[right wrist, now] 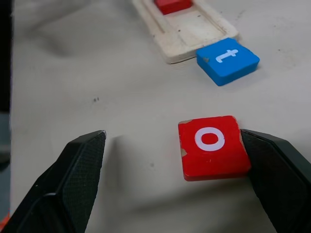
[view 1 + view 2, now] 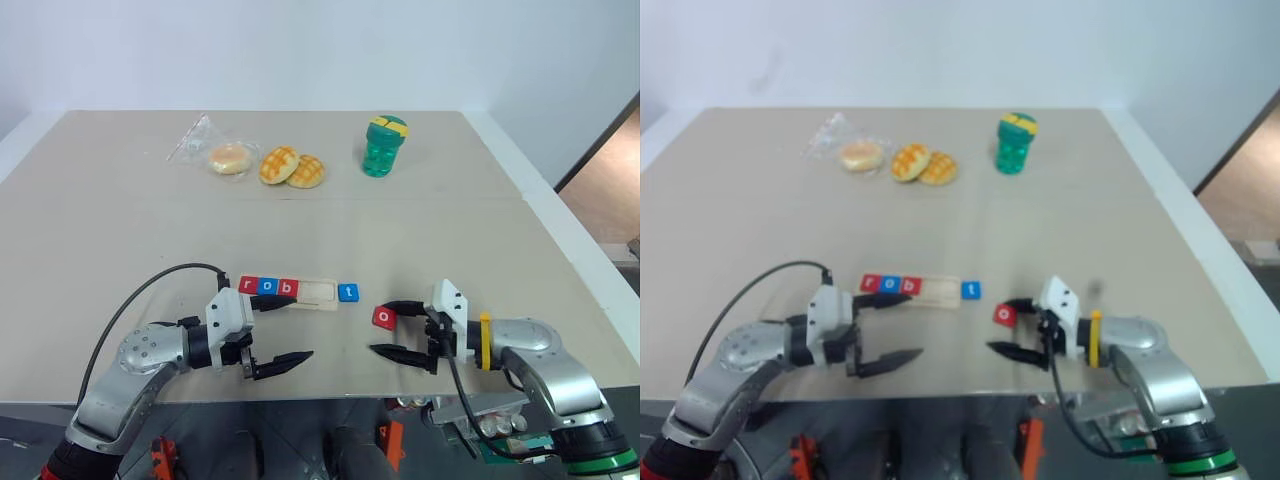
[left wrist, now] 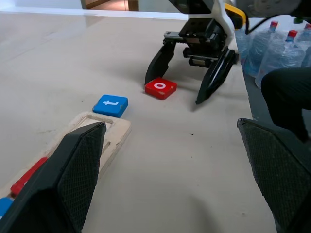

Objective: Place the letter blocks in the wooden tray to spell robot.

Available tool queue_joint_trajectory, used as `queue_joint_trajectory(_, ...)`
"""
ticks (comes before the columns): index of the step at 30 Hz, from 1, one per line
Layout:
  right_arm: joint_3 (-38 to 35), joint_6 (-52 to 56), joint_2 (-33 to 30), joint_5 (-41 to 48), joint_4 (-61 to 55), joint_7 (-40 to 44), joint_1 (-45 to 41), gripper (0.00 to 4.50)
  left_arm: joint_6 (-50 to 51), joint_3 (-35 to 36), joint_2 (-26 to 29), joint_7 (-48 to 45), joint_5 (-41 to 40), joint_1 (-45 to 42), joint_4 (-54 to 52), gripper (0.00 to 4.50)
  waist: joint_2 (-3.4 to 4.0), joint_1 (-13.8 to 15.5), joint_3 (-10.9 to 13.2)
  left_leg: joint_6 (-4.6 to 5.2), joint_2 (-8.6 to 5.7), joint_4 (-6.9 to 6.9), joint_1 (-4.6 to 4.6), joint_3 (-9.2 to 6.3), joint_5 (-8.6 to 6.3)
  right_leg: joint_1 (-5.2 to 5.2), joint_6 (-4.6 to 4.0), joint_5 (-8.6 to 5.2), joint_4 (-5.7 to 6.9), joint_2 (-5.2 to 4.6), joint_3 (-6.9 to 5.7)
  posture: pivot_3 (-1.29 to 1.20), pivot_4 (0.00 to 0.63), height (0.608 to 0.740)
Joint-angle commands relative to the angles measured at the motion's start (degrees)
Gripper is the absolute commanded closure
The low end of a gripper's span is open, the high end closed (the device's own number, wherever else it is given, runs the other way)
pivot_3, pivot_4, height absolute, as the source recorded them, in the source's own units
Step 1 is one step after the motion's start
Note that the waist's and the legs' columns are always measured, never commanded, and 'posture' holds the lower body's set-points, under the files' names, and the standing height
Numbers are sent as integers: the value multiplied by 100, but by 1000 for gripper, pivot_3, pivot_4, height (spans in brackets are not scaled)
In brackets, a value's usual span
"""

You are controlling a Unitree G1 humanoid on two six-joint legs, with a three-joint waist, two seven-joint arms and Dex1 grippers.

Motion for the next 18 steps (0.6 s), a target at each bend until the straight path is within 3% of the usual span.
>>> queue_joint_trajectory(1,-91,501,233,-30,-439,-804,136,285,-15,29,-46,47,-20,-116,-24,0,0,0,0,-2,0,1,0,0,1,0,1,3,0,1,0,0,150,740)
queue_joint_trajectory(2,-84,581,328,-65,-497,-1000,168,715,-19,35,-38,33,-28,-123,-17,0,0,0,0,-3,0,1,0,1,2,0,3,5,0,1,1,0,150,740)
queue_joint_trajectory(5,-35,691,507,-170,-626,-1414,258,1289,-31,41,-11,-2,-42,-123,-11,0,-4,0,-3,-5,0,5,1,1,5,1,2,8,0,1,0,0,150,740)
queue_joint_trajectory(8,-9,861,526,-125,-914,-1600,423,2629,-12,37,18,-40,-69,-99,-43,0,-5,4,-4,-5,0,5,1,4,5,1,3,9,0,1,3,0,150,740)
queue_joint_trajectory(10,-18,916,478,-149,-1059,-1699,563,3221,-4,36,29,-47,-75,-85,-58,0,-6,5,-5,-5,0,4,0,1,5,0,4,6,0,1,2,0,150,740)
queue_joint_trajectory(15,-205,1065,440,-168,-1500,-2037,840,3259,-18,41,32,-3,-46,-39,-64,0,-6,7,-5,-5,-1,0,-2,0,4,0,5,0,0,-1,1,0,150,740)
queue_joint_trajectory(18,-227,1154,453,-141,-1726,-2183,553,3259,-58,103,-1,124,8,20,-27,0,-6,7,-5,-5,-1,0,-3,0,4,0,5,0,0,-2,1,0,150,740)
